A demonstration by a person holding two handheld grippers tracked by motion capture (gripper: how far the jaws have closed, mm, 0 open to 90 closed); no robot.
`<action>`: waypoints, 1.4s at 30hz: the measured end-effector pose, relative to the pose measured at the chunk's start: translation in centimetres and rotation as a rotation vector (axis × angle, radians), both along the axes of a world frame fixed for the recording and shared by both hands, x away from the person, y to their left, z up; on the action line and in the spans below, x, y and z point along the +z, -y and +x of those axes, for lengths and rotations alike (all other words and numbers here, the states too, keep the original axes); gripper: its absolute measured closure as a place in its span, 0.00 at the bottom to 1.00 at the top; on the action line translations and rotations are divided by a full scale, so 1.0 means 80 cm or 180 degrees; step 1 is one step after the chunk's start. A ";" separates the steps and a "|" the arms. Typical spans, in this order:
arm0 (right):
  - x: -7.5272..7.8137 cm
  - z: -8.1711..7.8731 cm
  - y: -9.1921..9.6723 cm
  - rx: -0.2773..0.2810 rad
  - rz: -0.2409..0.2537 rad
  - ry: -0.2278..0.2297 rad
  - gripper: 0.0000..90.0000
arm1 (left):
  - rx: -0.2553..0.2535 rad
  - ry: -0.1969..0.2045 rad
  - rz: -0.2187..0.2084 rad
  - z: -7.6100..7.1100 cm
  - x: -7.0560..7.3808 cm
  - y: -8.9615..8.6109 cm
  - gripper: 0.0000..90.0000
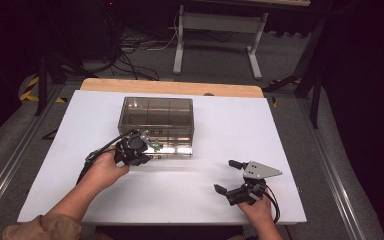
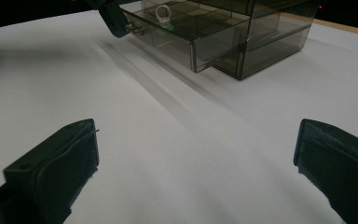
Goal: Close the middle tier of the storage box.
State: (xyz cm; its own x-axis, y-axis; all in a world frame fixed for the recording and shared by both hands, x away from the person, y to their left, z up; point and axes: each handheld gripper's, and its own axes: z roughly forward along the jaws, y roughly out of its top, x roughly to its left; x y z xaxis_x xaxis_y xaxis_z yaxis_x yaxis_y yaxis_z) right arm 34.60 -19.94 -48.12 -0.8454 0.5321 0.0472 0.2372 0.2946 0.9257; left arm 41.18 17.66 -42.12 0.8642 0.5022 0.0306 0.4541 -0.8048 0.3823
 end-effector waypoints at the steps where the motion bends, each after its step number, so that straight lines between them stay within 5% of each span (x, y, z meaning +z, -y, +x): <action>1: 0.000 0.000 0.000 0.0001 0.0004 -0.0013 0.00 | 0.0000 0.0000 0.0000 0.000 0.000 0.000 1.00; 31: 0.000 0.000 0.000 0.0008 0.0002 0.0004 0.01 | 0.0365 0.0085 -0.0283 0.026 -0.005 -0.006 1.00; 42: 0.000 0.000 0.000 0.0013 0.0005 -0.0002 0.01 | 0.0580 0.0243 -0.0382 0.035 -0.007 -0.008 1.00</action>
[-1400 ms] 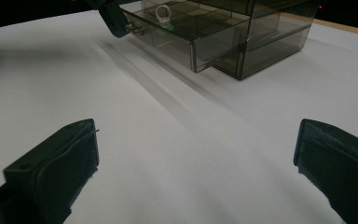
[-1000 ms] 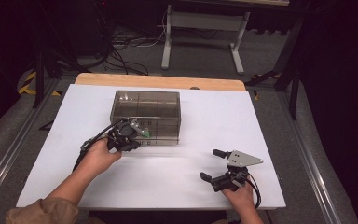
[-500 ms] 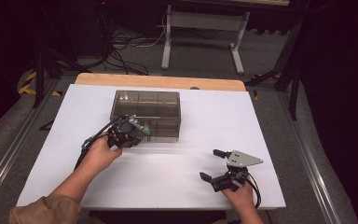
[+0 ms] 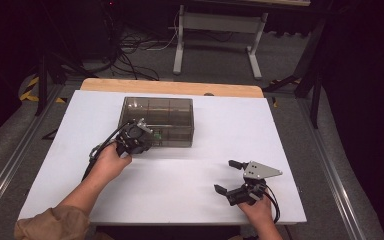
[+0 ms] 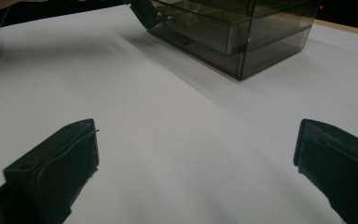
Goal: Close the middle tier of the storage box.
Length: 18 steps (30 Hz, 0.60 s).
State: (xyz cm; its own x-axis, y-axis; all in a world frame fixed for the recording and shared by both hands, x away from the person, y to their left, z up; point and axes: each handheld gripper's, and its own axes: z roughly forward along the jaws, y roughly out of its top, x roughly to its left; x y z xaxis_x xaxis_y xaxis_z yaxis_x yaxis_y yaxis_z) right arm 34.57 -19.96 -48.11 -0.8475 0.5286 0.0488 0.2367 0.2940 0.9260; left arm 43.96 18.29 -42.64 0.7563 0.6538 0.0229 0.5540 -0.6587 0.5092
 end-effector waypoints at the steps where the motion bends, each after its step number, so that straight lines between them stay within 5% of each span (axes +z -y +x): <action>1: 0.000 0.000 0.000 0.0002 0.0002 -0.0001 0.01 | 0.0015 0.0017 -0.0001 0.000 0.000 0.000 1.00; 18: 0.000 0.000 0.000 -0.0010 0.0004 -0.0007 0.01 | 0.0267 0.0254 -0.0096 0.006 0.004 -0.003 1.00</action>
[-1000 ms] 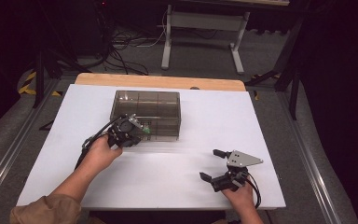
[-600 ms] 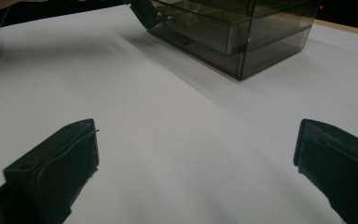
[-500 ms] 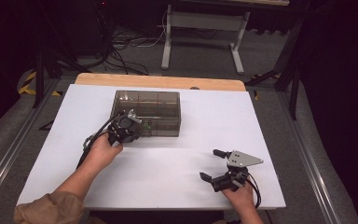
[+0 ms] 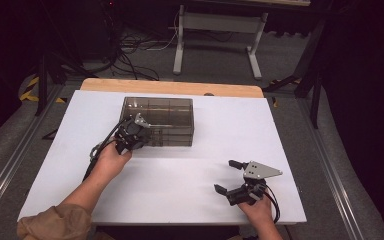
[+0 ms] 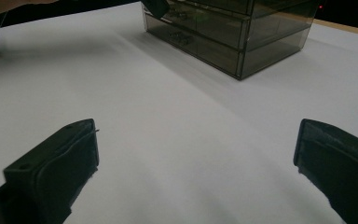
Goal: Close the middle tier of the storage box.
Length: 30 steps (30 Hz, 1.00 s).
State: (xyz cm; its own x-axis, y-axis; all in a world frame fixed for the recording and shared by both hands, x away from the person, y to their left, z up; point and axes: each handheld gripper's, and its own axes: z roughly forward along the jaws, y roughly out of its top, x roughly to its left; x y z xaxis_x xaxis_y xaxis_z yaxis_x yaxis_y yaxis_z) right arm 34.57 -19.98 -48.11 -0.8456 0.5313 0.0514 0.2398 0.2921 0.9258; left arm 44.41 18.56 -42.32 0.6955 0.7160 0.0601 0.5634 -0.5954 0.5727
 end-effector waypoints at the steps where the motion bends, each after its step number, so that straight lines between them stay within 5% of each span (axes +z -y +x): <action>1: 0.000 0.000 0.000 -0.0002 0.0000 0.0001 0.01 | 0.0008 -0.0011 -0.0025 0.001 -0.001 0.000 1.00; 11: 0.000 0.000 0.000 -0.0011 0.0000 0.0000 0.01 | -0.0015 0.0007 0.0010 -0.001 0.000 0.000 1.00; 21: 0.000 0.000 0.000 -0.0011 -0.0003 0.0004 0.01 | -0.0181 0.0093 -0.0150 -0.017 0.018 -0.005 0.90; 30: 0.000 0.000 -0.001 -0.0004 -0.0007 0.0013 0.01 | -0.0263 0.0183 -0.0366 -0.036 0.036 -0.009 0.60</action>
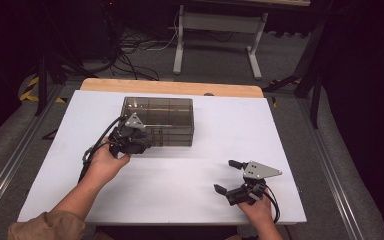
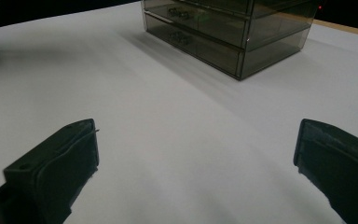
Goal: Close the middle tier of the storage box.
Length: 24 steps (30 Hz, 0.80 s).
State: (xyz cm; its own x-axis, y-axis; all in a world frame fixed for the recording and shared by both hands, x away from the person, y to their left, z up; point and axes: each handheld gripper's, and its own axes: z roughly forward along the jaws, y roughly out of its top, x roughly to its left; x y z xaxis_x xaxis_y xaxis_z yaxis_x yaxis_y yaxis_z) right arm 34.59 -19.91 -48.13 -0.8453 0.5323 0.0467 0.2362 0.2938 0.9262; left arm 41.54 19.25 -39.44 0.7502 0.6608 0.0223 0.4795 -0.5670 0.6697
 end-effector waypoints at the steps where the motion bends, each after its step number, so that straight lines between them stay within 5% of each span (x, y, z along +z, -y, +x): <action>1: 0.000 0.000 0.000 0.0000 -0.0001 -0.0001 0.01 | -0.0012 -0.0003 -0.0028 -0.002 0.002 -0.001 0.55; 10: 0.000 0.000 0.000 0.0001 0.0000 -0.0001 0.01 | -0.0203 0.0014 -0.0398 -0.017 0.007 -0.009 0.05; 16: 0.000 0.000 0.000 0.0002 -0.0001 -0.0001 0.01 | -0.0317 0.0091 -0.0567 -0.027 0.008 -0.015 0.00; 24: 0.000 0.000 0.000 0.0003 0.0000 -0.0001 0.01 | -0.0345 0.0172 -0.0625 -0.036 0.009 -0.020 0.00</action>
